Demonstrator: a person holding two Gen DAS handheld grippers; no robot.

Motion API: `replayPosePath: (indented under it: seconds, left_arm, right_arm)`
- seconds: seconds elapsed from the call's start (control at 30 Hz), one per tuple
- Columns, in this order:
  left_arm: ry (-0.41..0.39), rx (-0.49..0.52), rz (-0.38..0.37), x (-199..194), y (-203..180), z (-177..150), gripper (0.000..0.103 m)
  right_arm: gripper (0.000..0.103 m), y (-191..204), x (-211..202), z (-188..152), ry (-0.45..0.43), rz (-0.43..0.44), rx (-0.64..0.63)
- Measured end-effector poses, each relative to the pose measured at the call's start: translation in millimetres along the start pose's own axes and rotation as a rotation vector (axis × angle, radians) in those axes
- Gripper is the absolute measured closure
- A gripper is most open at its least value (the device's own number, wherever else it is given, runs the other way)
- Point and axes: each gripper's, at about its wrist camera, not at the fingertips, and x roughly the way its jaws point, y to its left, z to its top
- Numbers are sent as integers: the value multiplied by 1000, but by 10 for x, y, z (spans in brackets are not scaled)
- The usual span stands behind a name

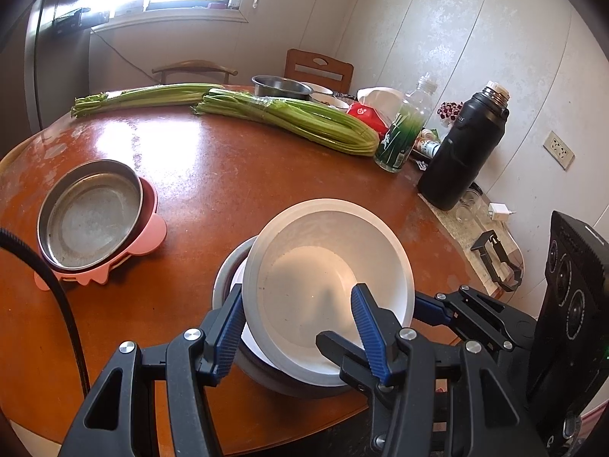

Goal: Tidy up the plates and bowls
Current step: 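Lower the red-printed cup into the white cup inside the silver bowl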

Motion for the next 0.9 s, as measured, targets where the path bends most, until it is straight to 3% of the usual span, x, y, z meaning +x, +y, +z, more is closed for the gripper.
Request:
replayPosePath:
  seconds: [0.9]
  left_arm:
    - [39,-21,-9,172,107,-35,48]
  right_arm:
    - [41,33,117,-5,12,-49,-24]
